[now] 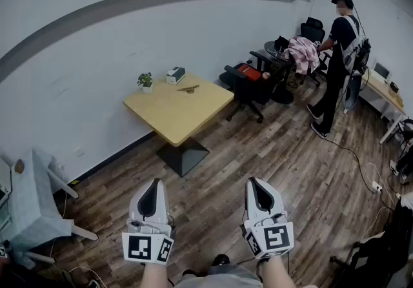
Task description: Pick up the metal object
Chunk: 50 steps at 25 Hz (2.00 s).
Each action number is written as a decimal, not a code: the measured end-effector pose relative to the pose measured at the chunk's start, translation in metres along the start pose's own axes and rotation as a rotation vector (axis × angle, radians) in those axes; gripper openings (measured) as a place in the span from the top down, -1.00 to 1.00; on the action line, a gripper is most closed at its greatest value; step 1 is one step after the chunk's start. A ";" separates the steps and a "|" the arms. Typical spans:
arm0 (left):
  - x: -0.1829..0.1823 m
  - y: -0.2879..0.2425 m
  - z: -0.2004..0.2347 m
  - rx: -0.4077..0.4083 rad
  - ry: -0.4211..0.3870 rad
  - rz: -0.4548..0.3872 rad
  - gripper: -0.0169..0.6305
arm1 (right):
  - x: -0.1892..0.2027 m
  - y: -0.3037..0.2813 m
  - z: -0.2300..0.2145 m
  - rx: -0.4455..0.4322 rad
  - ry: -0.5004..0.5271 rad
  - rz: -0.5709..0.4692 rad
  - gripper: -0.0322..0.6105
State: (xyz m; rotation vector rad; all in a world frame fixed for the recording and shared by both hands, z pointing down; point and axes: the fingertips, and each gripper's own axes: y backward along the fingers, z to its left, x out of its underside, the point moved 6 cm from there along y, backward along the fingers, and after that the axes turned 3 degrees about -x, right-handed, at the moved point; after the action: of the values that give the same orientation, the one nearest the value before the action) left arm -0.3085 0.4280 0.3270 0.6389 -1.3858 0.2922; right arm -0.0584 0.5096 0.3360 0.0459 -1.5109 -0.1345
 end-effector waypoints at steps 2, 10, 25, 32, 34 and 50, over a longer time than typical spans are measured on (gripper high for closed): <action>-0.001 -0.001 -0.006 0.002 -0.001 -0.002 0.93 | 0.000 0.002 -0.004 -0.002 -0.003 -0.003 0.89; -0.001 -0.005 -0.017 -0.002 -0.006 -0.013 0.93 | 0.001 0.001 -0.014 -0.013 -0.007 -0.010 0.89; -0.001 -0.009 -0.052 0.084 -0.072 -0.037 0.93 | 0.006 0.000 -0.033 -0.063 -0.052 -0.076 0.89; 0.013 -0.041 -0.036 0.045 -0.051 -0.013 0.93 | 0.009 -0.029 -0.048 -0.059 -0.032 -0.096 0.89; 0.018 -0.057 -0.023 -0.011 -0.049 -0.020 0.93 | 0.013 -0.046 -0.054 -0.037 -0.009 -0.082 0.89; 0.037 -0.214 0.060 -0.075 -0.041 -0.063 0.93 | 0.019 -0.219 -0.095 -0.034 -0.009 -0.071 0.89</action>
State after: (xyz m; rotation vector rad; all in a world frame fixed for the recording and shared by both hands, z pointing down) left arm -0.2330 0.2163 0.3132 0.6282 -1.4060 0.1771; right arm 0.0237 0.2849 0.3237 0.0721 -1.5164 -0.2178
